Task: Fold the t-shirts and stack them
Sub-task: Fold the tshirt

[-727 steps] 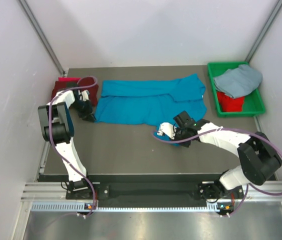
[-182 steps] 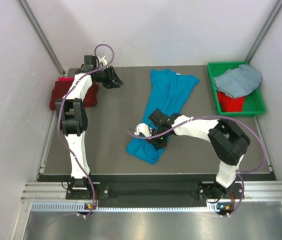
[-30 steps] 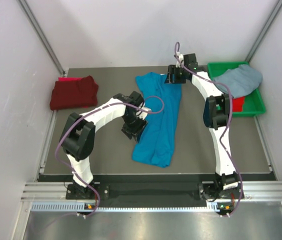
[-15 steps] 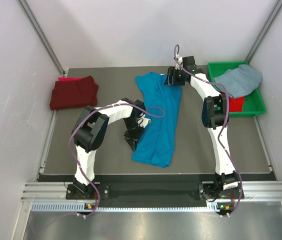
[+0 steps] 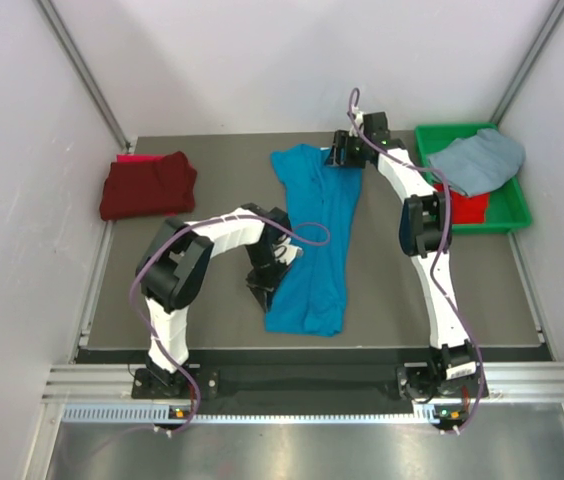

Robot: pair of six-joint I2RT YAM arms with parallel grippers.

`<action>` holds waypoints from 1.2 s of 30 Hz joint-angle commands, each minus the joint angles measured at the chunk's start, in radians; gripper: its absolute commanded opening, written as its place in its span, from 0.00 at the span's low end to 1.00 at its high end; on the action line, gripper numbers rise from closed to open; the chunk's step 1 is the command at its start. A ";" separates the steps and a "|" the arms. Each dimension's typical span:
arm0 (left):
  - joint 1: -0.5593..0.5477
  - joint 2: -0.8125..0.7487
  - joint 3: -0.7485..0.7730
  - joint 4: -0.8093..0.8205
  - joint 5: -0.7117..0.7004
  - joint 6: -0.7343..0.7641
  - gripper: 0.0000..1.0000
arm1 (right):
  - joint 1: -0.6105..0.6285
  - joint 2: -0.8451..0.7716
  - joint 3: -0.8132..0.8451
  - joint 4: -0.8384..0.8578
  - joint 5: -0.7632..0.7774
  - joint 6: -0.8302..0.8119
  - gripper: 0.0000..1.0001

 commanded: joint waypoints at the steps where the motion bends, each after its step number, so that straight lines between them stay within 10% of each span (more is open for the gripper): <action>1: -0.049 -0.079 -0.030 -0.022 0.033 0.014 0.00 | 0.020 0.054 0.065 0.042 -0.006 0.035 0.62; 11: -0.139 -0.098 -0.058 0.008 -0.028 0.045 0.39 | 0.044 0.083 0.103 0.063 -0.003 0.053 0.62; 17: -0.138 -0.190 -0.018 -0.020 -0.165 0.069 0.68 | 0.040 -0.186 -0.037 -0.017 0.155 -0.004 0.64; 27: -0.017 -0.241 0.040 0.030 -0.189 0.031 0.68 | 0.026 -0.831 -0.855 -0.043 0.008 0.208 0.67; 36: 0.149 -0.196 0.018 0.081 0.065 -0.128 0.61 | -0.008 -1.140 -1.583 0.054 -0.151 0.372 0.65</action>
